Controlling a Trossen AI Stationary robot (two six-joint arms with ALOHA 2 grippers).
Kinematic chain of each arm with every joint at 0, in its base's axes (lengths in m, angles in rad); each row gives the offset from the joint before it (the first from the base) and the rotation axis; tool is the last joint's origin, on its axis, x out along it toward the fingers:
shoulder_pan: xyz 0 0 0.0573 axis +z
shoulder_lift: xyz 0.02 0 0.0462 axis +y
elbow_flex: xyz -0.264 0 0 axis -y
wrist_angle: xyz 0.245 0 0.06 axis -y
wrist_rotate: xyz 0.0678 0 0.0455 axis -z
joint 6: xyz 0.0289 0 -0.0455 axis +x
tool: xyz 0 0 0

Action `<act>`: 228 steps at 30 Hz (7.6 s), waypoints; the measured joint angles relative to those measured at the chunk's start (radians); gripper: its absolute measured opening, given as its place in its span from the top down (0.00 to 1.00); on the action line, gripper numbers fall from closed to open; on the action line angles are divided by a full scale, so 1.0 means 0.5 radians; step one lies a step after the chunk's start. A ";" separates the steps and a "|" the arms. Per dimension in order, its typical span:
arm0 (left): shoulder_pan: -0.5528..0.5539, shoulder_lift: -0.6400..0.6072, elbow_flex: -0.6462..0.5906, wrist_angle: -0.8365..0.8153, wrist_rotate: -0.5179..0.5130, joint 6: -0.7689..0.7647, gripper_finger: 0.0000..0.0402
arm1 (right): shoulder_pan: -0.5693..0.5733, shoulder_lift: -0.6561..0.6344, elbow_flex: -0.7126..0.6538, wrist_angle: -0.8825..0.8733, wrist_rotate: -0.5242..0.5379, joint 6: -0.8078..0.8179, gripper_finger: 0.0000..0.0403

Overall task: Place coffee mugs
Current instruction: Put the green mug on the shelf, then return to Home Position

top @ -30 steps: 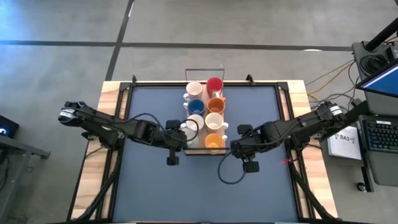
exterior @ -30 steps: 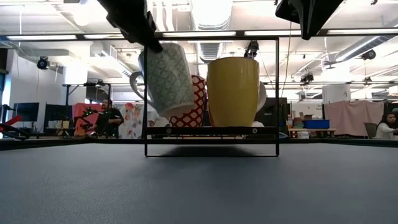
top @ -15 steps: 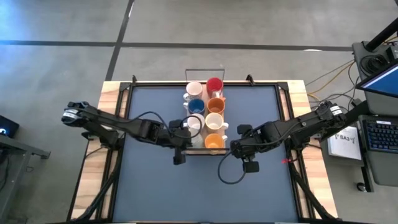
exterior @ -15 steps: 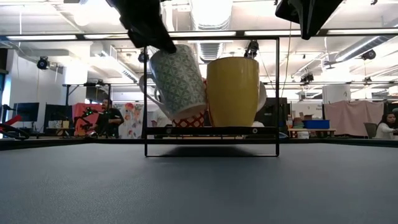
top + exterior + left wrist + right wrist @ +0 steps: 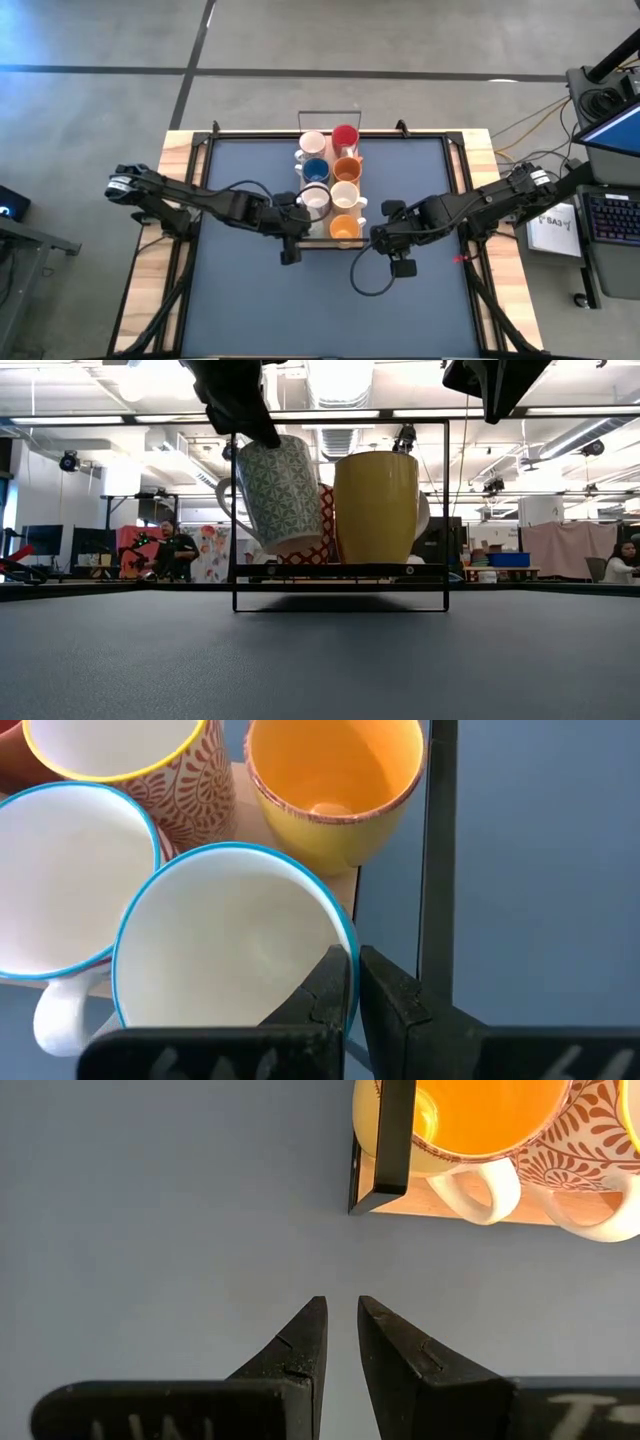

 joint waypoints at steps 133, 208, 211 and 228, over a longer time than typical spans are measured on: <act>0.002 0.427 0.363 -0.148 0.107 -0.464 0.91 | 0.000 0.000 0.000 -0.015 -0.008 -0.105 0.88; -0.196 -2.128 -1.468 0.391 -0.780 -0.478 0.91 | -0.044 -1.582 -1.995 1.758 0.267 0.191 0.88; -0.196 -2.185 -1.569 0.498 -0.779 -0.440 0.91 | -0.044 -1.597 -2.156 2.054 0.267 0.141 0.88; -0.196 -2.238 -1.943 0.965 -0.675 -0.439 0.91 | -0.044 -1.598 -2.850 3.236 0.313 0.158 0.88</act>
